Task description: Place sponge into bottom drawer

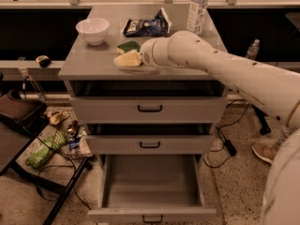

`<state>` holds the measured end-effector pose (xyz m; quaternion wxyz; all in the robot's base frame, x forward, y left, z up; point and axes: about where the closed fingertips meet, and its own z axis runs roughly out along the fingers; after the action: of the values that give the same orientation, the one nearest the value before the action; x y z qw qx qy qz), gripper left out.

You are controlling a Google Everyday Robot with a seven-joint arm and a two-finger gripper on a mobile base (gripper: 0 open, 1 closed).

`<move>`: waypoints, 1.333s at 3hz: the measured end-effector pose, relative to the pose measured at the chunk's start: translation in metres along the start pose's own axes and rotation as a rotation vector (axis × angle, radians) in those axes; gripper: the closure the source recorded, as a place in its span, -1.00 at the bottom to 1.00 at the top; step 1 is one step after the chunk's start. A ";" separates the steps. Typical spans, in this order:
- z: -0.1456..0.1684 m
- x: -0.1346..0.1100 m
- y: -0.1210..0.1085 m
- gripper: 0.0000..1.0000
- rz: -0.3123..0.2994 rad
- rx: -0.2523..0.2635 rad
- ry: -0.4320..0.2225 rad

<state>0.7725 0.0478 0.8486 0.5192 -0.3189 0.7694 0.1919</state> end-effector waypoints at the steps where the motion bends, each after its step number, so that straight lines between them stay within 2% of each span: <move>1: 0.001 0.001 0.000 -0.19 0.001 0.000 0.000; 3: 0.001 0.001 0.000 0.74 0.001 -0.001 0.000; 4: 0.001 0.001 0.000 1.00 0.001 -0.001 0.000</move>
Offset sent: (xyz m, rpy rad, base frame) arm 0.0004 0.0002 -0.0008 0.0003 0.0009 0.0002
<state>0.7728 0.0481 0.8477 0.5188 -0.3189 0.7696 0.1922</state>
